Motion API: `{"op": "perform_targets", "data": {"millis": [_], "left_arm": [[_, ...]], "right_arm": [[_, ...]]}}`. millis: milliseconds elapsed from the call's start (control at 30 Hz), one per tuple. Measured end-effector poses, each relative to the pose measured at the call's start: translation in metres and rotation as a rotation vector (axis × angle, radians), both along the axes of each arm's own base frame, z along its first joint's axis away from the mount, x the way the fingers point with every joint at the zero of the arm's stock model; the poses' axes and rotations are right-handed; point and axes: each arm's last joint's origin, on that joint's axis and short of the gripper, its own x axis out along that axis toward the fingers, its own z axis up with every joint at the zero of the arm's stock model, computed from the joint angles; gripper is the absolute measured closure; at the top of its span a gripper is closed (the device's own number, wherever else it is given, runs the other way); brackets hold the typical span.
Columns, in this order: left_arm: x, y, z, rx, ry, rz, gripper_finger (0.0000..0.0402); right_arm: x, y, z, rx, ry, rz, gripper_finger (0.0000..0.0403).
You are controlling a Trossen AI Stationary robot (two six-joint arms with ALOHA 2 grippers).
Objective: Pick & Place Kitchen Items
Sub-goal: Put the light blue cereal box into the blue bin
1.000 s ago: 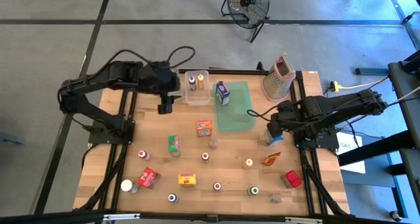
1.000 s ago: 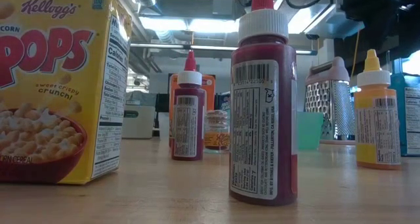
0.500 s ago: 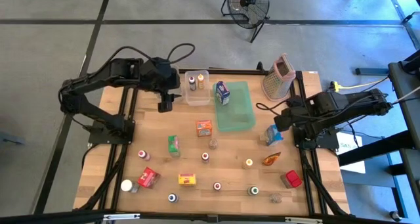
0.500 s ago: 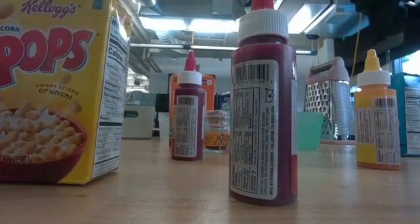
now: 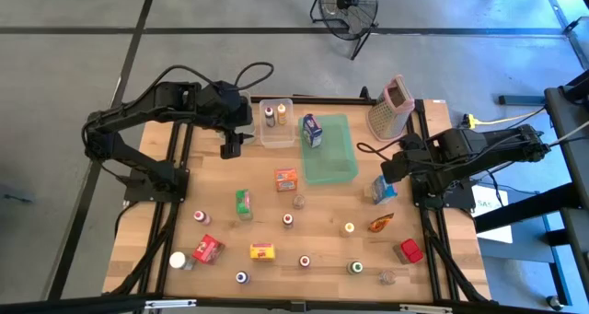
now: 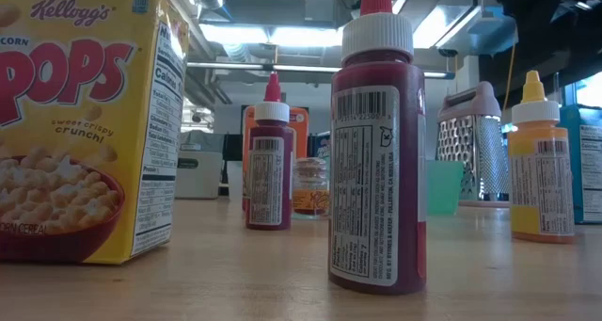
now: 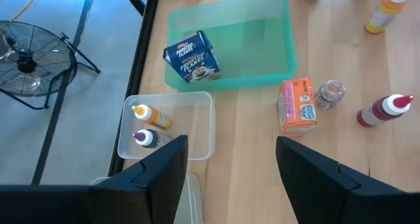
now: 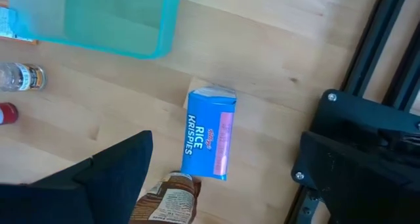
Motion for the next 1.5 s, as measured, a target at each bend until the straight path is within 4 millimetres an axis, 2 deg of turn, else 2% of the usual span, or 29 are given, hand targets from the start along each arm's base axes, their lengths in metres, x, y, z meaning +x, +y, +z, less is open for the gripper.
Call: {"op": "perform_targets", "data": {"millis": [700,1500], "left_arm": [[0.0,-0.001,0.0,-0.046,-0.01,-0.013,0.0176],[0.0,-0.001,0.0,-0.05,-0.011,-0.009,0.0176]], "right_arm": [[0.014,0.004,-0.007,0.018,0.033,0.018,0.0015],[0.014,0.006,-0.007,0.066,0.036,0.037,0.0015]]}}
